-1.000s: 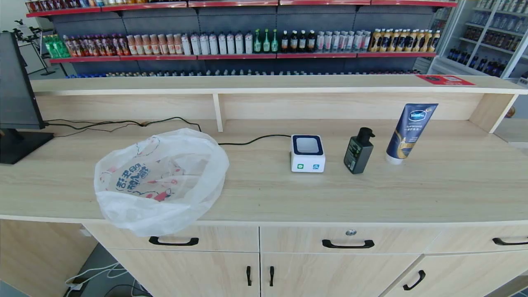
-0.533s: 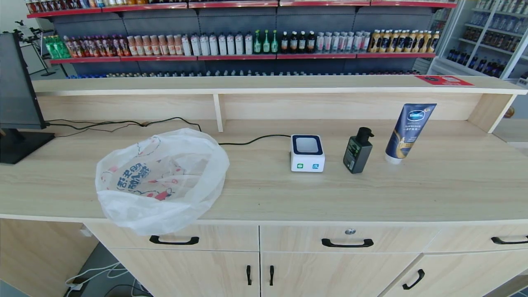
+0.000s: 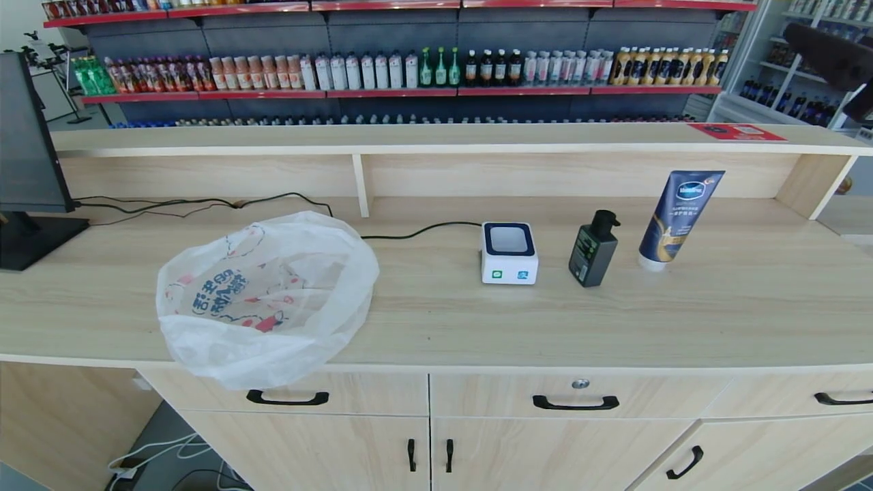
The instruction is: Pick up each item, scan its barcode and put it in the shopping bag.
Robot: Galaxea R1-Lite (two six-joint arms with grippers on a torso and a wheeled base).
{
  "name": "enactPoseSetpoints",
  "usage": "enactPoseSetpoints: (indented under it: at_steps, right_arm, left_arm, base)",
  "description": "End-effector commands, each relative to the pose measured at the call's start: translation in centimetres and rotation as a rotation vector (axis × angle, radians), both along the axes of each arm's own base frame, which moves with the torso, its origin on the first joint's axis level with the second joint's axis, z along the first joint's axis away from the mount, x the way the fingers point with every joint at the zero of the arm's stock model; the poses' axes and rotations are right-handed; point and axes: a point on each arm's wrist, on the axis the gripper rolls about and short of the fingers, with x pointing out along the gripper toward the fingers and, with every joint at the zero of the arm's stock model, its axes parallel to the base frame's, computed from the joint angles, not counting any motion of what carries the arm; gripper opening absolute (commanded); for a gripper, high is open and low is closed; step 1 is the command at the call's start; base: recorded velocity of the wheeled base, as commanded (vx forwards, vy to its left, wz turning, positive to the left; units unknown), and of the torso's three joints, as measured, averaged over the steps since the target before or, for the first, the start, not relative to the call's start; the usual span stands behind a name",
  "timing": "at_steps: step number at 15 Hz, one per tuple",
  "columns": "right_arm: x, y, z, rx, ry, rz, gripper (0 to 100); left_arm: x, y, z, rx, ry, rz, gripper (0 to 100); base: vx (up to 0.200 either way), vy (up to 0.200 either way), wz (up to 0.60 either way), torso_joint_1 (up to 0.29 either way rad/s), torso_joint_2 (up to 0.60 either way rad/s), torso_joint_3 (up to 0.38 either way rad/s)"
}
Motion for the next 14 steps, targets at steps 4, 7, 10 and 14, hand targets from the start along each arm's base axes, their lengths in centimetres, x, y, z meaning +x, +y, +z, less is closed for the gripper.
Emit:
enactPoseSetpoints:
  at_steps: [4,7,10,14]
  right_arm:
    - [7.9,0.0,-11.9,-0.005,0.216,-0.005,100]
    - [9.9,2.3,-15.5,-0.012,0.183,0.063,100]
    - [10.6,4.2,-17.3,-0.017,0.217,0.118,100]
    - [11.8,3.9,-19.1,0.010,0.263,0.113,100]
  left_arm:
    - [0.0,0.0,0.0,-0.001,-0.001,0.000,100]
    - [0.0,0.0,0.0,0.000,-0.001,0.000,100]
    - [0.0,0.0,0.0,0.000,-0.001,0.000,100]
    - [0.0,0.0,0.0,0.000,-0.002,0.000,100]
  base:
    - [0.000,0.000,0.00,0.000,0.00,0.000]
    - [0.000,0.000,0.00,0.000,0.00,0.000]
    - [0.000,0.000,0.00,0.000,0.00,0.000]
    - [0.000,0.000,0.00,0.000,0.00,0.000]
